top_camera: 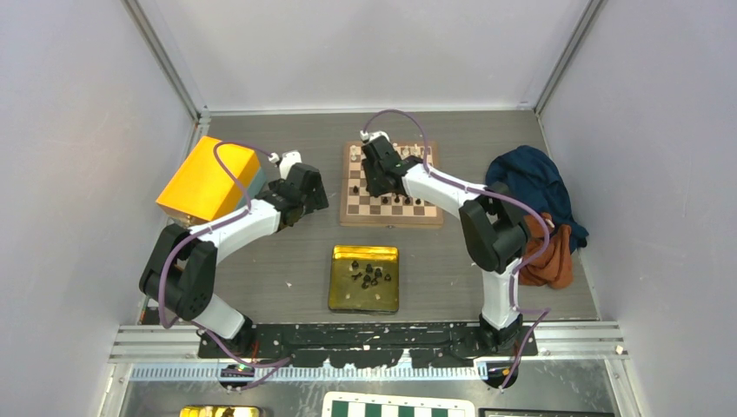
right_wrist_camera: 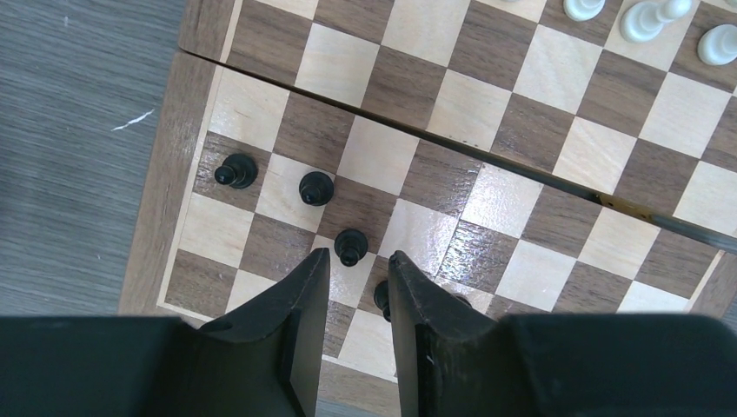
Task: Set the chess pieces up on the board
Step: Pick up the chess piece from the chessboard.
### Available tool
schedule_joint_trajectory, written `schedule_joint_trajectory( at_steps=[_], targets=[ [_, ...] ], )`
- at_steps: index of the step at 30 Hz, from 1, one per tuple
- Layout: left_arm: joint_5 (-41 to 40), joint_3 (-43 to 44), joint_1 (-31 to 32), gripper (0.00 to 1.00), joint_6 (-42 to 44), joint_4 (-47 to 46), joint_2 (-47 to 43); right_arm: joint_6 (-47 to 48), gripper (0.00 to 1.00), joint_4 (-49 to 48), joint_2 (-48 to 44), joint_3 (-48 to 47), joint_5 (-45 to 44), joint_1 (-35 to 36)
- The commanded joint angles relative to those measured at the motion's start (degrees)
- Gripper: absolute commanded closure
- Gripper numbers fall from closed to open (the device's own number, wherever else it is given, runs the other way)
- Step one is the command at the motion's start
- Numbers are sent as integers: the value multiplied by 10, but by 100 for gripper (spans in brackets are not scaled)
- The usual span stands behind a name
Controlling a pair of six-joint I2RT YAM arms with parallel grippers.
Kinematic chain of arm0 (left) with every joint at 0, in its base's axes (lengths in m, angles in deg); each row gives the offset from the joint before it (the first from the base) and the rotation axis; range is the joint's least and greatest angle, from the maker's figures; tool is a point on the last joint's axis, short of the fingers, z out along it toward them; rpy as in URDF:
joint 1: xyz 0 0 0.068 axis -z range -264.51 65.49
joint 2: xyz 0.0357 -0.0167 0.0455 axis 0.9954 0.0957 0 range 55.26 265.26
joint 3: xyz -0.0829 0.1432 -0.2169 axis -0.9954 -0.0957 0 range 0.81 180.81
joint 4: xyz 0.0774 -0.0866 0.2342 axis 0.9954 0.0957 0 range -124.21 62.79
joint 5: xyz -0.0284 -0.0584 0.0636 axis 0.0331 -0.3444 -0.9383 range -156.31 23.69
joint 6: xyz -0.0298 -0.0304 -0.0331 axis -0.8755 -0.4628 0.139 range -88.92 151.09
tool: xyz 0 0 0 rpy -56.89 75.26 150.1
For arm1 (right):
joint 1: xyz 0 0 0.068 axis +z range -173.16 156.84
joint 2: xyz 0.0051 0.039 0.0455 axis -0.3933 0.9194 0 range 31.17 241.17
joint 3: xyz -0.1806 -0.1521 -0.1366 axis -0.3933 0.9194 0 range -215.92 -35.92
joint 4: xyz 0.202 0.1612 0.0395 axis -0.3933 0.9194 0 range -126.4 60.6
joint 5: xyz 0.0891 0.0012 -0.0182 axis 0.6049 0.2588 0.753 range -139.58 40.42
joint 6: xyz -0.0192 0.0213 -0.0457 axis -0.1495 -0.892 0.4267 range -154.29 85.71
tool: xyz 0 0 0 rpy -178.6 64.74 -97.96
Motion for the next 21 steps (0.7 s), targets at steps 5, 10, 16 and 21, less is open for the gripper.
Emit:
schedule_joint_trajectory(
  at_steps=[5,10,16,21],
  targets=[
    [-18,14,3,18,-1,-24,-16,8,62,-10,11,-30,5,4],
    [-19,14,3,18,0,-24,-14,8,63,-14,15,-29,7,3],
    [-20,13,2,18,1,-27,-13,8,64,-16,20,-31,8,3],
    [-20,12,2,18,1,-28,-11,8,66,-16,26,-33,10,3]
  ],
)
